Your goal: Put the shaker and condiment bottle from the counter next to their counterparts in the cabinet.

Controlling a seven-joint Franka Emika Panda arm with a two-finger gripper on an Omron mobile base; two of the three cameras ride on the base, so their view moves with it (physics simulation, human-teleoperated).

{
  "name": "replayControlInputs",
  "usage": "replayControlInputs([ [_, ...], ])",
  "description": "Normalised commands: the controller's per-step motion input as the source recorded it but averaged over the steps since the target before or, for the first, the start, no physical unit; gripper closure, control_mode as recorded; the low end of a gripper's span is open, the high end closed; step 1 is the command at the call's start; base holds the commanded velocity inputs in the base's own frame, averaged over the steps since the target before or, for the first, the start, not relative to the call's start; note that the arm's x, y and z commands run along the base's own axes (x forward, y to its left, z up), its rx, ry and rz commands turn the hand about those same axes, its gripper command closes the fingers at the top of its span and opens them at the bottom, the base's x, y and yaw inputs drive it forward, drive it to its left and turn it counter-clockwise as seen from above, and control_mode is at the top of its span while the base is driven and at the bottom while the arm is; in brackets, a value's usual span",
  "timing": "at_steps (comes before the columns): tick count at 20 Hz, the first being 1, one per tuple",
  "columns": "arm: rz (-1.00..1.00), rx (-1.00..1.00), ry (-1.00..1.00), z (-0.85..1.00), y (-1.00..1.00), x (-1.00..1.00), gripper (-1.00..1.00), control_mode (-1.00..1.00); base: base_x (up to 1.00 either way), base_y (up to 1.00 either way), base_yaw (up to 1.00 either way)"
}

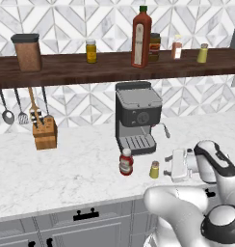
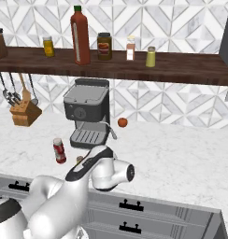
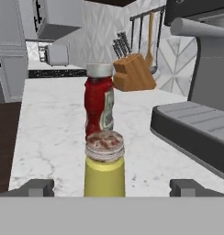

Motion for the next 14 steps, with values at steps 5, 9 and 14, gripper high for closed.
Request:
replayControlInputs([
  [5, 0.04, 0.08, 0.0, -0.34, 0.02, 0.01, -1.0, -1.0, 0.0, 0.0, 0.0],
  [9, 0.07, 0.12, 0.0, -0.39, 0.17, 0.0, -1.0, -1.0, 0.0, 0.0, 0.0],
  [14, 0.03, 0.09, 0.0, -0.13, 0.18, 0.07, -1.0, -1.0, 0.0, 0.0, 0.0],
])
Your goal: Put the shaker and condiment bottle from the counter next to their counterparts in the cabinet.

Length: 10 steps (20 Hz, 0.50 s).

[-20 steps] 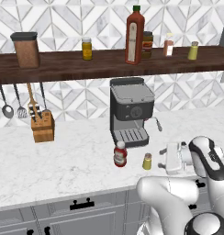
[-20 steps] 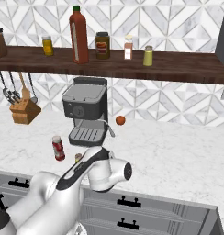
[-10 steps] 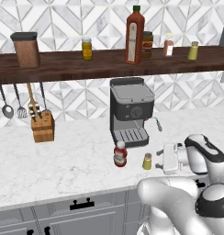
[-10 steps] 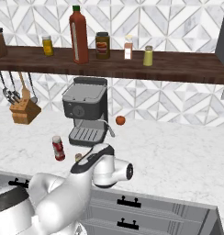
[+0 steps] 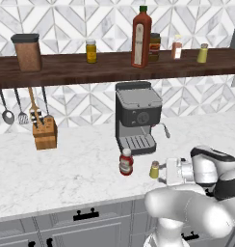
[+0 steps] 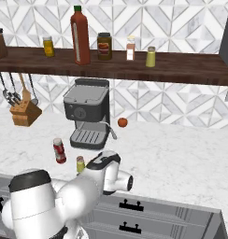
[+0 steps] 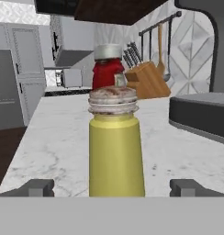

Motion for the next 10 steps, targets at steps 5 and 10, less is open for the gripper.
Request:
replayControlInputs([
  [5, 0.0, 0.07, 0.0, -0.01, 0.25, 0.33, -1.0, -1.0, 0.0, 0.0, 0.0],
  [10, 0.0, -0.01, 0.04, -0.09, 0.49, 0.13, 1.0, -1.0, 0.0, 0.0, 0.0],
])
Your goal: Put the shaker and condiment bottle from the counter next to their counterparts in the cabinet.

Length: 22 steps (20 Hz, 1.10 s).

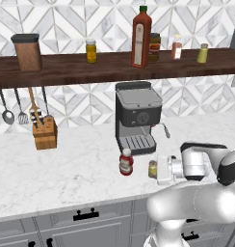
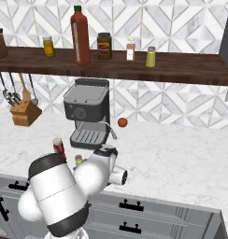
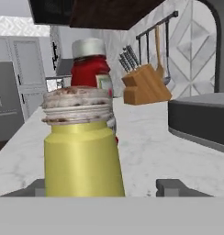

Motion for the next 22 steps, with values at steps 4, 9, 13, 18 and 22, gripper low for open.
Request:
replayControlInputs([
  [4, -0.07, 0.0, -0.06, 0.54, -0.11, -0.25, 1.0, -1.0, 0.0, 0.0, 0.0],
  [9, -0.22, -0.01, -0.17, 1.0, -0.12, -0.58, 1.0, -1.0, 0.0, 0.0, 0.0],
  [13, -0.31, 0.0, 0.0, 1.0, 0.0, -0.68, 1.0, -1.0, 0.0, 0.0, 0.0],
  [18, -0.35, 0.05, 0.22, 1.0, -0.06, -0.5, 1.0, -1.0, 0.0, 0.0, 0.0],
  [22, -0.36, 0.07, 0.35, 1.0, -0.11, -0.57, 1.0, -1.0, 0.0, 0.0, 0.0],
])
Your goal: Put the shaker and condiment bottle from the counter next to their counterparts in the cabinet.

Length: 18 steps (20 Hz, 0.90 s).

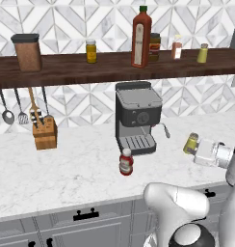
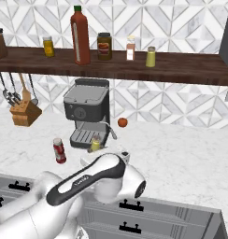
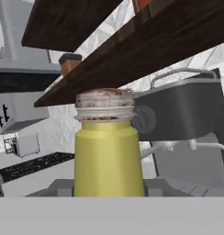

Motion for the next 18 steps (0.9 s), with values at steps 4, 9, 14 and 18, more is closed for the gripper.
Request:
replayControlInputs([
  [4, -0.12, 0.0, 0.04, 1.0, -0.02, -0.32, 1.0, -1.0, 0.0, 0.0, 0.0],
  [9, -0.17, 0.0, -0.01, 1.0, -0.1, -0.85, 1.0, -1.0, 0.0, 0.0, 0.0],
  [14, -0.07, -0.03, 0.0, 1.0, -0.03, -0.31, 1.0, -1.0, 0.0, 0.0, 0.0],
  [18, -0.07, -0.05, 0.05, 1.0, -0.05, -0.16, 1.0, -1.0, 0.0, 0.0, 0.0],
])
